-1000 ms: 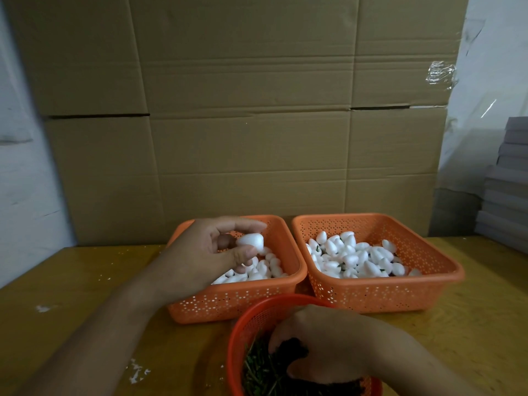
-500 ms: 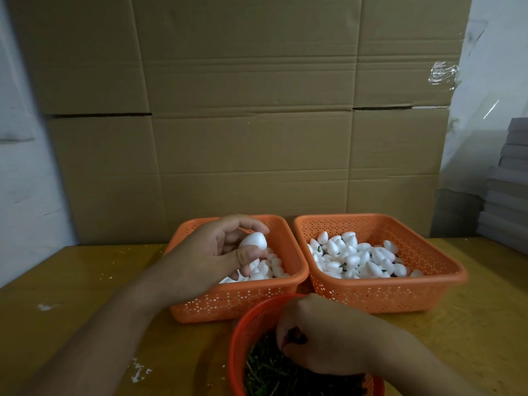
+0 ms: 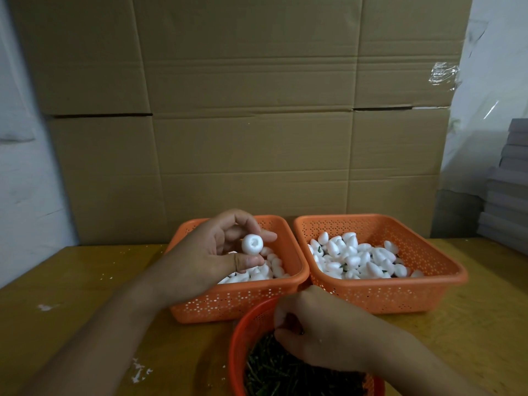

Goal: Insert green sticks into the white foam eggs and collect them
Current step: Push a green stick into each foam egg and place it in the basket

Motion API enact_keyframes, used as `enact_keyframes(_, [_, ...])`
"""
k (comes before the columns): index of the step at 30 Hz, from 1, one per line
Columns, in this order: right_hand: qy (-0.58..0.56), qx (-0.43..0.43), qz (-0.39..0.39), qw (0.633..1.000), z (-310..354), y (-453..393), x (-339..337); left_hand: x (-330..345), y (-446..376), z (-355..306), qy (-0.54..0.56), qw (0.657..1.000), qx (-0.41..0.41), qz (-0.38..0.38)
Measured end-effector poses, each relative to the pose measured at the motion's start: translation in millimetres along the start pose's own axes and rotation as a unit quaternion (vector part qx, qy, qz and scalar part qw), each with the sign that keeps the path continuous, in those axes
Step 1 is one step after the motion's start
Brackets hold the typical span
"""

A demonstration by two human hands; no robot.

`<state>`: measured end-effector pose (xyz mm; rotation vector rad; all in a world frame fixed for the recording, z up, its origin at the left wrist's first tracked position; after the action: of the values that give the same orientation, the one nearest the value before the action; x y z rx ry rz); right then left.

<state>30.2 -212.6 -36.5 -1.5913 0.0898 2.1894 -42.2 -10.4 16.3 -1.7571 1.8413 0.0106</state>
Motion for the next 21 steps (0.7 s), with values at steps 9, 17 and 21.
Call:
enact_keyframes(9, [-0.078,0.027,0.005,0.997,3,0,-7,1,0,1,0.005,1.000,-0.003,-0.017])
enact_keyframes(17, [-0.548,0.043,-0.110,0.828,15,1,-32,2,-1,-2,-0.037,0.998,0.007,-0.042])
enact_keyframes(21, [-0.623,0.073,-0.206,0.751,10,0,-35,5,0,-2,-0.049,0.998,0.009,-0.037])
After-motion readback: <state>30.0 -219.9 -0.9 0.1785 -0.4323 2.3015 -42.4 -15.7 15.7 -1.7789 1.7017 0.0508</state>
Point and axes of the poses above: each hand's wrist, its own y-axis away from the middle knuckle, its own x-axis out of the palm, z = x × y, the point moved 1 cm from there along -y, towards the middle knuckle, and after that the axes turned 1 degree about z, right-handed, at the moved point
